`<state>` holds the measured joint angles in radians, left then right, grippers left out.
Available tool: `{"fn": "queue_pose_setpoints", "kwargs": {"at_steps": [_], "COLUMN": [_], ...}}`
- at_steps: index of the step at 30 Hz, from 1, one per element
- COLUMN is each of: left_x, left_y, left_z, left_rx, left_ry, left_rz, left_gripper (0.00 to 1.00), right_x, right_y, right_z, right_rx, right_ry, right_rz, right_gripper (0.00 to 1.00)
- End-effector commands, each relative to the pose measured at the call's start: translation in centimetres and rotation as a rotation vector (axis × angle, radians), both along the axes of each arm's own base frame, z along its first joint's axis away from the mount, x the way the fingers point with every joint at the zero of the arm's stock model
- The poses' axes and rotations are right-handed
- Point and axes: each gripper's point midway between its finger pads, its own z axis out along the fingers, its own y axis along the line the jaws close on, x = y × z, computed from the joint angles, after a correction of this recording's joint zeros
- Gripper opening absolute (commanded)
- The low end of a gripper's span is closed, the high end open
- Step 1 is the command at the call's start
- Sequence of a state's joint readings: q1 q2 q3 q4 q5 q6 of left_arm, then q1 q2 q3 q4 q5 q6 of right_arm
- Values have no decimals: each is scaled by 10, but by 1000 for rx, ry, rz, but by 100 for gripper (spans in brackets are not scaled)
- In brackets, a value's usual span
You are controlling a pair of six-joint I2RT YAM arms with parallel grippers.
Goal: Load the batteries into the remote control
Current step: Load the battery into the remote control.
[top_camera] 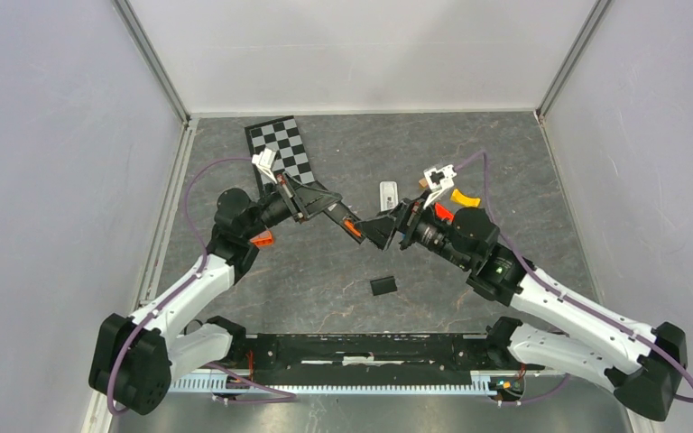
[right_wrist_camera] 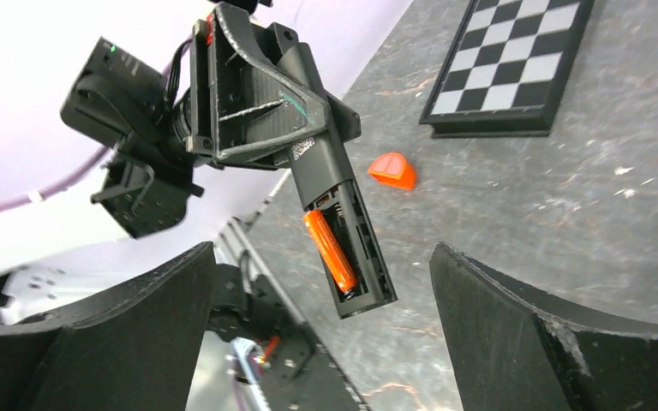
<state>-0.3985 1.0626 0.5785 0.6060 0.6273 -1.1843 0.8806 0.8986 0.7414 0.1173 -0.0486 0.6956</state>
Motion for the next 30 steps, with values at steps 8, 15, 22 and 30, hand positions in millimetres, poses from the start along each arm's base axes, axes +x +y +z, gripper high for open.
{"fn": "queue_pose_setpoints", "kwargs": {"at_steps": [8, 15, 22, 30], "left_x": [3, 2, -4, -11], "left_y": [7, 6, 5, 6], "left_z": [35, 32, 36, 33], "left_rx": [-9, 0, -3, 5], "left_ry": [-163, -171, -219, -262], "left_rz": [46, 40, 17, 1], "left_gripper": [2, 2, 2, 2], "right_x": [-9, 2, 5, 2], "right_y": [40, 48, 57, 62], "right_z": [5, 7, 5, 6], "right_rx": [378, 386, 419, 451], "right_ry": [312, 334, 384, 401], "right_rz": [133, 109, 127, 164], "right_gripper": [98, 98, 79, 58]}}
